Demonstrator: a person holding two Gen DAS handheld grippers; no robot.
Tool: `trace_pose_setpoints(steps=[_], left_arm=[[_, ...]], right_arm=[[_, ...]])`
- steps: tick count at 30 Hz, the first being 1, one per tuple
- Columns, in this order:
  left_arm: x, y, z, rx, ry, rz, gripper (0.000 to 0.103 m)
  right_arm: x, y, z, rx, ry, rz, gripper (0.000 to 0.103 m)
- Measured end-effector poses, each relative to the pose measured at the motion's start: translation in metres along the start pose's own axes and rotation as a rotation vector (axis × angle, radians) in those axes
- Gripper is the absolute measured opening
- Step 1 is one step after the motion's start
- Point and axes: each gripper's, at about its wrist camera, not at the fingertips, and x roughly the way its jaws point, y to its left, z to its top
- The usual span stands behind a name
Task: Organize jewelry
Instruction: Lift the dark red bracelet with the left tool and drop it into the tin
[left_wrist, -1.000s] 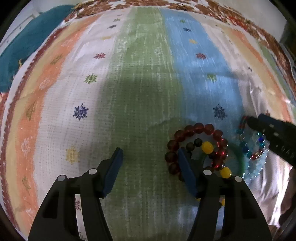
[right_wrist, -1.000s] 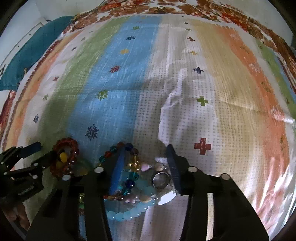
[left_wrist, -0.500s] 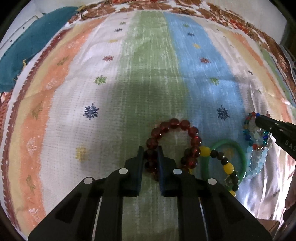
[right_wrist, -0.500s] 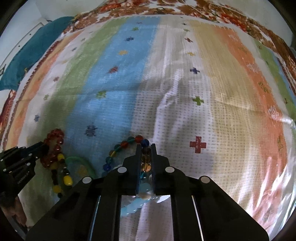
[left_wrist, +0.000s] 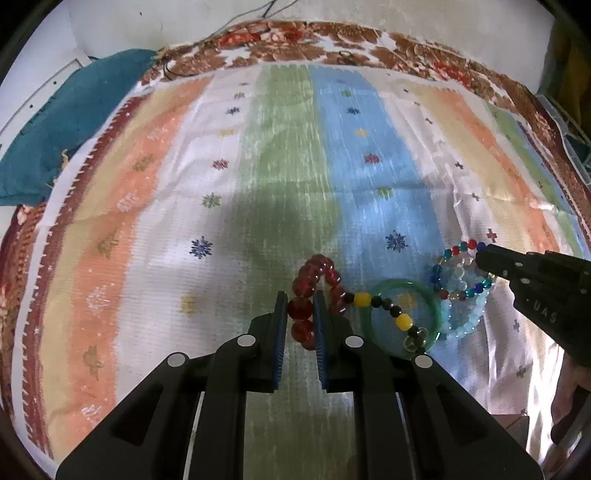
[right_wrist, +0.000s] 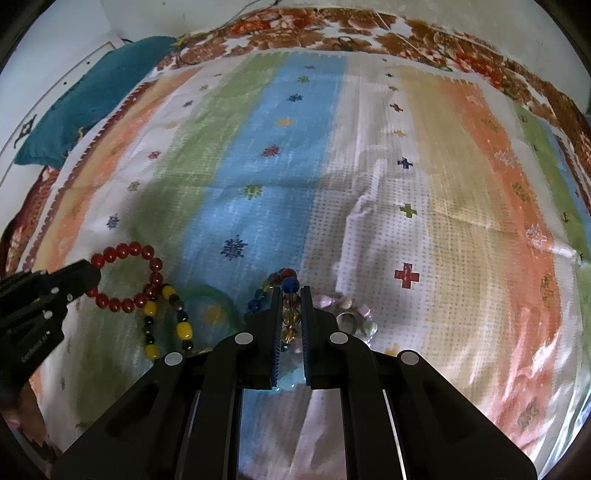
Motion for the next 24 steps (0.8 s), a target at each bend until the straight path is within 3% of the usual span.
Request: trace_pose_setpoints(steps=[8,24], left_arm=[[-0.022,0.003,-0.005,-0.012,-0.023,-0.026,0.013],[-0.071,-0.006,-0.02,-0.02,-0.1,-0.115,0.013]], right_arm=[[-0.027,0.011,-0.008,-0.048,-0.04,-0.013,0.01],[-0.089,-0.001,-0.033,-0.068,-0.11,0.067,0.01]])
